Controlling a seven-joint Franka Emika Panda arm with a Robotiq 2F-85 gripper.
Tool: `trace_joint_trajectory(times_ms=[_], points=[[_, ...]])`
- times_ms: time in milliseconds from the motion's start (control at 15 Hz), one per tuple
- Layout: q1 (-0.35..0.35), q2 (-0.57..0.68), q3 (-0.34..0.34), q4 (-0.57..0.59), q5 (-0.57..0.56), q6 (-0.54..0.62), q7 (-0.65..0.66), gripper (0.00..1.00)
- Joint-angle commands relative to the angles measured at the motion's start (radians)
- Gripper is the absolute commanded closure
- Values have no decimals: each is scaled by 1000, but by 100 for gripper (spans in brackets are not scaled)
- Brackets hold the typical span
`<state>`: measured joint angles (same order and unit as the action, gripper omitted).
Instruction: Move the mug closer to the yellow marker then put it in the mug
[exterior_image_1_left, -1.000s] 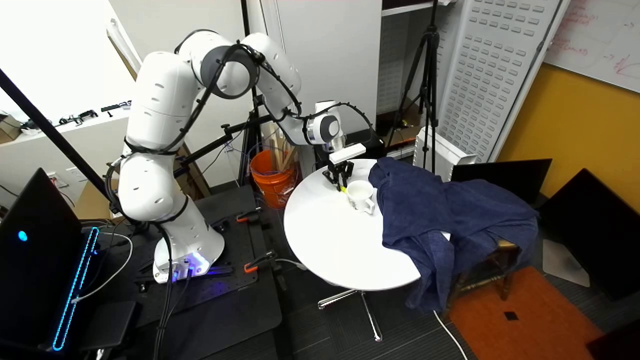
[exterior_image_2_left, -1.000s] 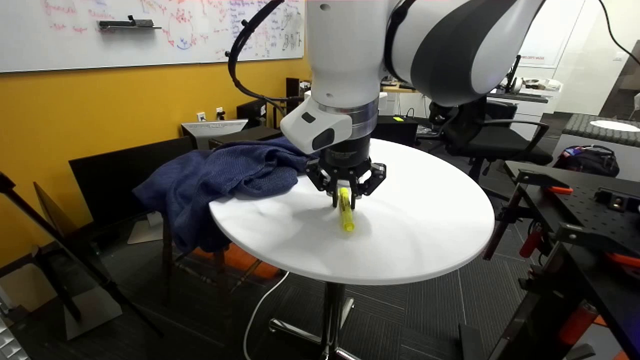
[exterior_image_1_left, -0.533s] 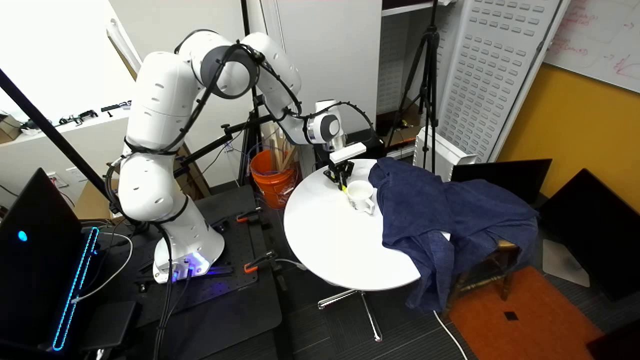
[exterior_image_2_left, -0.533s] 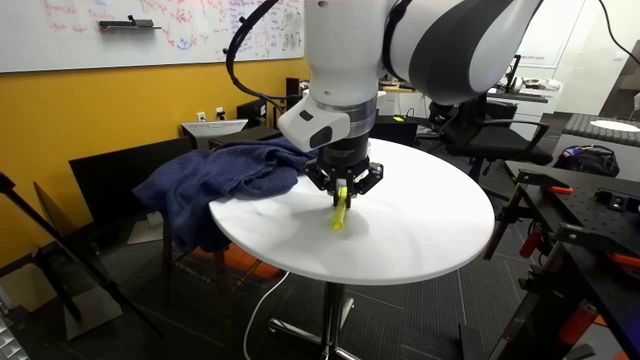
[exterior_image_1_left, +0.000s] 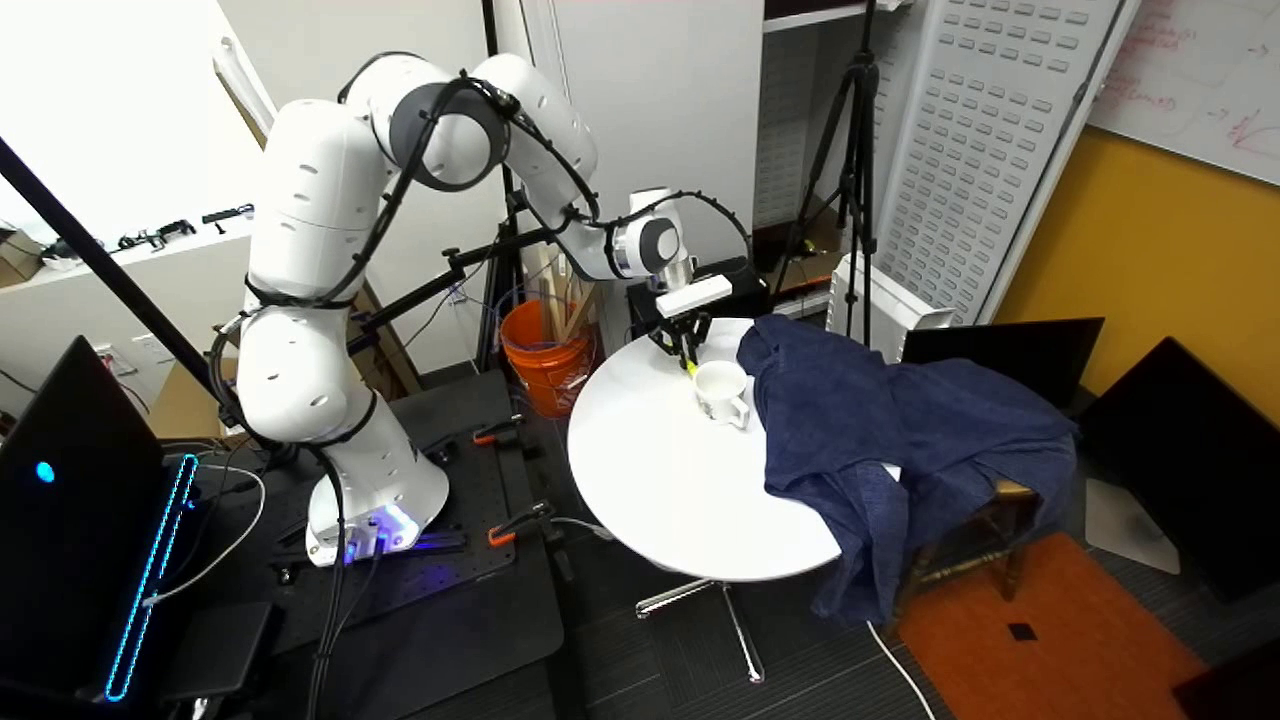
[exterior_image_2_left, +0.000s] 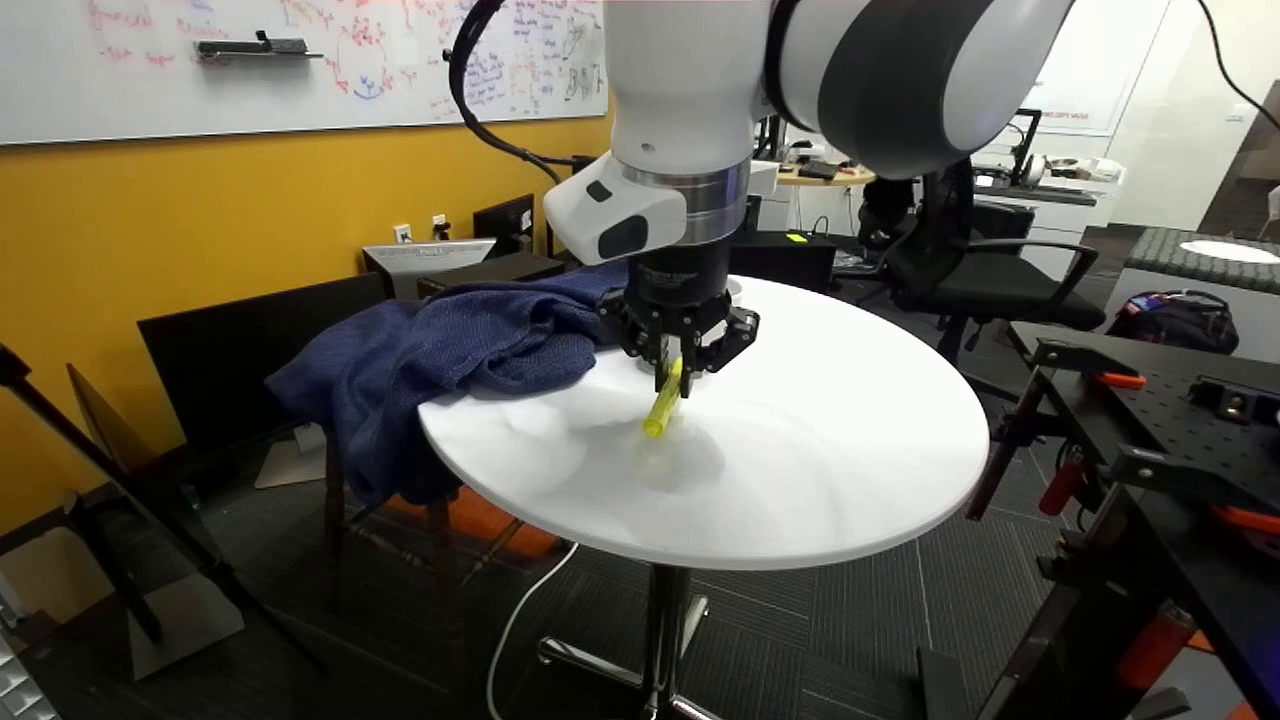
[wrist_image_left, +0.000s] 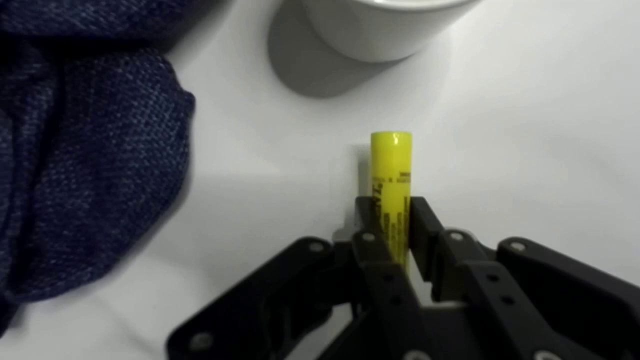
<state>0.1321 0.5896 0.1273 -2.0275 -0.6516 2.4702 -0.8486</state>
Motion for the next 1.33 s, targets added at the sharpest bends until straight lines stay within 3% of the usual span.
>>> trace_joint_trajectory(times_ms=[0, 533, 1267], points=[[20, -75, -13, -37, -4, -26, 76, 95], [41, -205, -28, -92, -59, -76, 256, 95], [22, -311, -21, -106, -110, -290, 426, 95]])
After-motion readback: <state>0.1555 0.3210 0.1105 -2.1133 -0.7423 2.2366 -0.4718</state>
